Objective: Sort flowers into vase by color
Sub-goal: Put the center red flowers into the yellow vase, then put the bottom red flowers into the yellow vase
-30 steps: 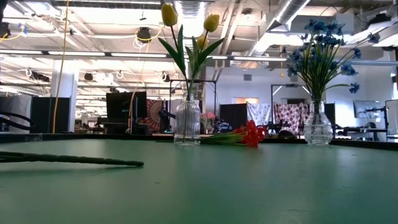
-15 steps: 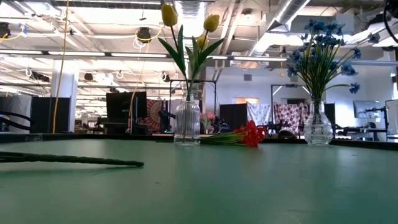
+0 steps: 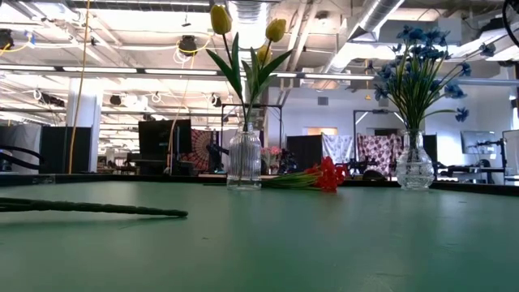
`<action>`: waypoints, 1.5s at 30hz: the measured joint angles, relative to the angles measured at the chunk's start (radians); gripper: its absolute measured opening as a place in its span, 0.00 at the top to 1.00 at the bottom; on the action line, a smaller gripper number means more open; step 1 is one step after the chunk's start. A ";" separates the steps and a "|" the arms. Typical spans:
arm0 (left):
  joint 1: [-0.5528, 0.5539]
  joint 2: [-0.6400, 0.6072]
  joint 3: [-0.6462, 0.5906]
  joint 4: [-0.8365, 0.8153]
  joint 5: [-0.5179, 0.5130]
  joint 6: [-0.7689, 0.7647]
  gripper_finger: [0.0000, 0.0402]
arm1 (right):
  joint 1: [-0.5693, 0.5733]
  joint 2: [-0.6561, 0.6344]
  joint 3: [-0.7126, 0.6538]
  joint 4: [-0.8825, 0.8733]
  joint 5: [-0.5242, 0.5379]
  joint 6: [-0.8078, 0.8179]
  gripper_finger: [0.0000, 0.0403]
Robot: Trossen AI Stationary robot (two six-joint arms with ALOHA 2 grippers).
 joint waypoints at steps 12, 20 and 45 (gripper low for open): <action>0.000 0.000 0.000 -0.010 0.001 0.000 1.00 | -0.005 -0.004 0.000 -0.010 -0.007 -0.031 0.67; 0.003 0.001 0.000 -0.040 0.001 0.001 1.00 | -0.017 -0.025 0.004 -0.009 -0.043 -0.024 0.39; -0.003 -0.004 -0.034 -0.631 -0.032 -0.323 1.00 | -0.183 -0.334 0.063 -0.171 -0.562 0.252 0.34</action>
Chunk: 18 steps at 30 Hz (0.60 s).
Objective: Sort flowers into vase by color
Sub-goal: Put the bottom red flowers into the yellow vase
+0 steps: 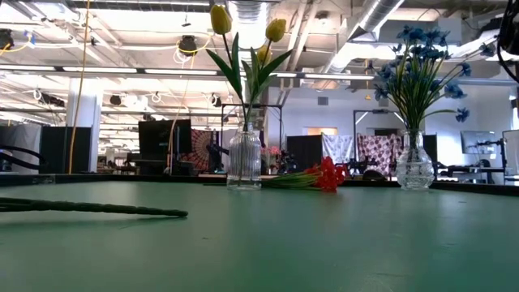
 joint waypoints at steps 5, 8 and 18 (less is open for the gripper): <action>-0.028 -0.078 -0.184 -0.037 -0.019 -0.106 1.00 | -0.015 -0.005 0.000 -0.011 -0.001 -0.034 0.34; -0.038 -0.156 -0.359 0.005 0.019 -0.175 1.00 | -0.015 -0.005 0.000 -0.008 -0.001 -0.053 0.34; -0.091 -0.361 -1.002 0.548 0.525 -0.395 1.00 | -0.008 -0.017 0.000 -0.007 -0.027 -0.055 0.34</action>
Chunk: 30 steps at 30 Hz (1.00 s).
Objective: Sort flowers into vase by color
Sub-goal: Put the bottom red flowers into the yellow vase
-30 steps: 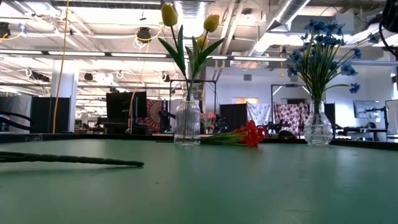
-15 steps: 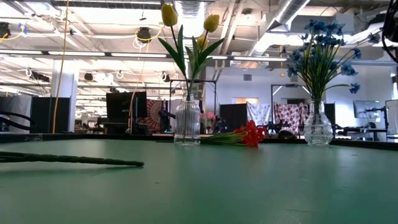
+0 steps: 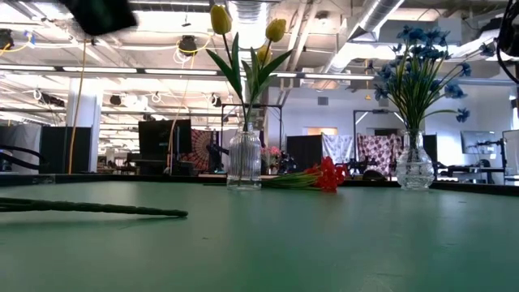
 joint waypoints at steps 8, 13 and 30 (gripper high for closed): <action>-0.004 0.012 -0.241 0.215 0.073 -0.129 0.99 | -0.044 -0.085 0.000 0.000 0.005 -0.001 0.34; -0.020 0.012 -0.288 0.271 0.063 -0.112 0.88 | -0.077 -0.128 0.000 0.010 0.082 -0.069 0.34; -0.119 0.085 -0.302 0.349 -0.093 -0.171 0.38 | -0.328 -0.178 0.000 0.298 0.332 -0.618 0.34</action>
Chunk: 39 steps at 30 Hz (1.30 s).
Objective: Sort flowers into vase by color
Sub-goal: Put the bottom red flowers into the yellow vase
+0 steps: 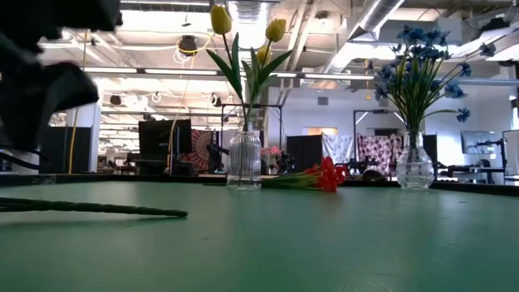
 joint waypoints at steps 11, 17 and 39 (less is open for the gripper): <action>-0.002 0.183 0.006 0.021 0.108 -0.017 0.38 | -0.125 0.003 0.000 0.103 -0.016 -0.139 0.34; -0.005 0.179 0.005 0.003 0.088 0.051 0.41 | -0.131 0.003 0.000 0.102 -0.017 -0.144 0.34; 0.081 0.096 0.113 -0.082 0.022 0.293 0.99 | -0.130 0.002 0.000 0.326 -0.016 -0.388 0.34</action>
